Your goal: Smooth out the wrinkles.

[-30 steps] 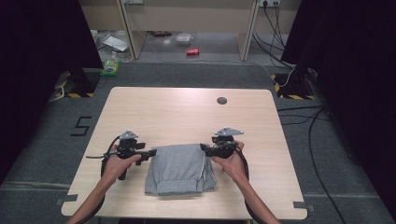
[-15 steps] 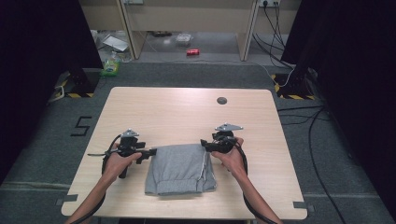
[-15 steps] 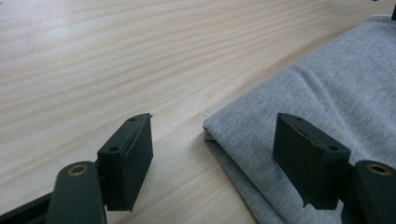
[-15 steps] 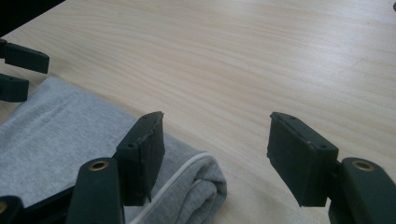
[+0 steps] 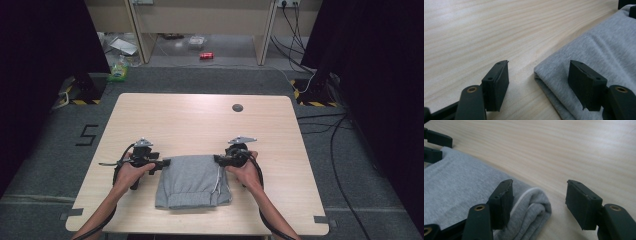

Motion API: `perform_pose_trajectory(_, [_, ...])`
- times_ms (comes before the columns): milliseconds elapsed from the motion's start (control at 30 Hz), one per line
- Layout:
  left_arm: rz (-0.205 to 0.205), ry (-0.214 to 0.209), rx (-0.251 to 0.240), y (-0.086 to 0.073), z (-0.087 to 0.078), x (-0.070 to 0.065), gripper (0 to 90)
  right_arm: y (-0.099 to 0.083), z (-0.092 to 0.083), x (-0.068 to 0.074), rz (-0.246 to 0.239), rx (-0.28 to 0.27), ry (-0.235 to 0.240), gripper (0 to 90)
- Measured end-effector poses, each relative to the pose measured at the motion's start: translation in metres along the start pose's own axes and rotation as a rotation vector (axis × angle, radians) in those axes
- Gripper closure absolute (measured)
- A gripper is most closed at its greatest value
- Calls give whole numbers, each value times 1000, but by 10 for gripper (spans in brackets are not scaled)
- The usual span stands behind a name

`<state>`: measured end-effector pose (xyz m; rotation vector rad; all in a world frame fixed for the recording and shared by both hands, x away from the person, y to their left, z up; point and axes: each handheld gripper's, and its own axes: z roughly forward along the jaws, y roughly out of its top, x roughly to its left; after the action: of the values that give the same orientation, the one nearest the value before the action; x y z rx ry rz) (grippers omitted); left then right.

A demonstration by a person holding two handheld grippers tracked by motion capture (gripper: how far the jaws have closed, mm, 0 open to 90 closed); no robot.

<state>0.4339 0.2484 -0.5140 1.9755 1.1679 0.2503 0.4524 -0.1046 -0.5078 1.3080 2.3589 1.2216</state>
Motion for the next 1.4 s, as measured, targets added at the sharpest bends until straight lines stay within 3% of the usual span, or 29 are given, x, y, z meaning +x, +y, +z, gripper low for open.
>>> perform_pose_trajectory(133, [42,24,0,-3,0,-6,340,-4,3,2,4,13,6,429])
perform_pose_trajectory(233, [104,63,1,-5,1,-11,343,-6,2,2,6,10,12,463])
perform_pose_trajectory(433, [131,74,-25,-8,2,-14,373,-9,1,4,14,1,36,535])
perform_pose_trajectory(500, [140,64,-30,-9,2,-16,464,-9,1,5,21,4,38,561])
perform_pose_trajectory(533, [137,49,-29,-9,2,-17,464,-9,1,5,21,4,38,561])
perform_pose_trajectory(800, [119,-9,-45,-12,2,-22,751,-11,1,8,31,-12,33,674])
perform_pose_trajectory(1000, [111,-1,-47,-6,8,-18,787,-7,2,6,23,-21,21,699])
perform_pose_trajectory(1400, [63,55,-23,39,44,5,786,36,31,-32,47,-19,-66,700])
